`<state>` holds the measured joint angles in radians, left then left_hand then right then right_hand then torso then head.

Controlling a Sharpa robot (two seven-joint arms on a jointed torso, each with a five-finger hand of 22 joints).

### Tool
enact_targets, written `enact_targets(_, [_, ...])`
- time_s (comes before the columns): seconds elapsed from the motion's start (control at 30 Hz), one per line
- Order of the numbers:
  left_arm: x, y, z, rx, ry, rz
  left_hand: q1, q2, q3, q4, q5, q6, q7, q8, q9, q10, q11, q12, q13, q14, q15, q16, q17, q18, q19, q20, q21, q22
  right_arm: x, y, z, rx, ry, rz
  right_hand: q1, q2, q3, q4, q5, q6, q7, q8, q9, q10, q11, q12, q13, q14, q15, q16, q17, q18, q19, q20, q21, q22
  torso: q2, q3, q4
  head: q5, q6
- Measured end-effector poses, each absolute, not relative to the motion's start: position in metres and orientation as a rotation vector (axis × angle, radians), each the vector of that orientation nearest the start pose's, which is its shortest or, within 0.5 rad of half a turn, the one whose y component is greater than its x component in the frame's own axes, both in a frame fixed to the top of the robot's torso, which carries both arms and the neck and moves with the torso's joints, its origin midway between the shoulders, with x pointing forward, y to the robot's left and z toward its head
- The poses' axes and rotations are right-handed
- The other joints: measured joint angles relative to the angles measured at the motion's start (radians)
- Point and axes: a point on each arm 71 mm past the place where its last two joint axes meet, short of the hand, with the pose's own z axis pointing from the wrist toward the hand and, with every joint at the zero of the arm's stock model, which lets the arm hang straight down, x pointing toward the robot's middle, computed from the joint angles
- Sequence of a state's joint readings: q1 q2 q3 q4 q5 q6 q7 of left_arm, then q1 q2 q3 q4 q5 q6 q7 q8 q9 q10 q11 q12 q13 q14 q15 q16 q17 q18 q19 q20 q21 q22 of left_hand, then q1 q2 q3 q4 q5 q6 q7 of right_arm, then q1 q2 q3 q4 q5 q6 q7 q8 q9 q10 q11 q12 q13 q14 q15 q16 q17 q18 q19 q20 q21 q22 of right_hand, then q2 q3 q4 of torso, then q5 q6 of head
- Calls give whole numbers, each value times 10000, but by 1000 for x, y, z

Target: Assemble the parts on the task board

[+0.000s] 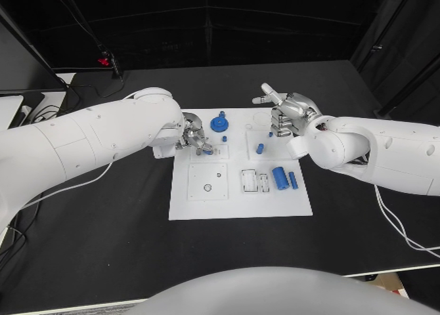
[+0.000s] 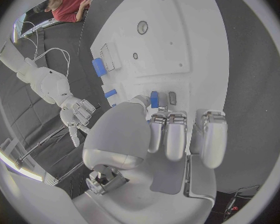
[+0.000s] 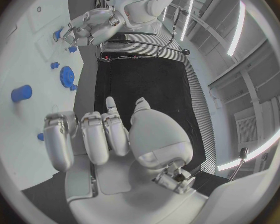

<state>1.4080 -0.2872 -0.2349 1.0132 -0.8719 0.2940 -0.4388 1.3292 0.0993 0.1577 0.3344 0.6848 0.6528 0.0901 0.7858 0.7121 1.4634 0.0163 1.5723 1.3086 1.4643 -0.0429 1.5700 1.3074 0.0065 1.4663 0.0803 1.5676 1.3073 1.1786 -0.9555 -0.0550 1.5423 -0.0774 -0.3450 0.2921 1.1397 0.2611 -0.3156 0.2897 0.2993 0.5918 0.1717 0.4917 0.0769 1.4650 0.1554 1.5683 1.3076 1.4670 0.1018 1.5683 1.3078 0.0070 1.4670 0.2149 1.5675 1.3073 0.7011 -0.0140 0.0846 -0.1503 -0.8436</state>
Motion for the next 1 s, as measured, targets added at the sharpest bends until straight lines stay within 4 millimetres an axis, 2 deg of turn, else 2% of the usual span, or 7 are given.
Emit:
enact_targets(0.73, [550,65,-200,178,24293,-4618,-115,-19,70,13,-100,0,0,-7,39,-2,-1,0,-2,0,0,0,0,1,0,0,0,0,478,-262,-197,11512,14920,13397,0,0,0,0,0,0,0,0,1,0,0,0,0,0,0,0,-2,0,0,0,0,0,1,2,2,6,-34])
enact_targets(0.9, [550,65,-201,159,24300,-4583,-180,-43,85,2,-233,0,0,-9,39,-2,-1,0,-2,0,1,0,0,0,0,0,0,0,477,-263,-197,11516,14915,13388,0,0,0,0,0,0,0,0,1,0,0,0,0,0,0,0,-2,0,0,0,0,0,1,2,2,2,-34])
enact_targets(1.0, [550,65,-201,143,24298,-4571,-380,-70,346,-211,-445,0,0,-87,82,33,33,-1,-5,24,25,0,0,1,0,0,0,0,477,-263,-197,11517,14914,13385,0,0,0,0,0,0,0,0,1,0,0,0,0,0,0,0,-2,1,0,0,0,0,1,2,3,-6,-33])
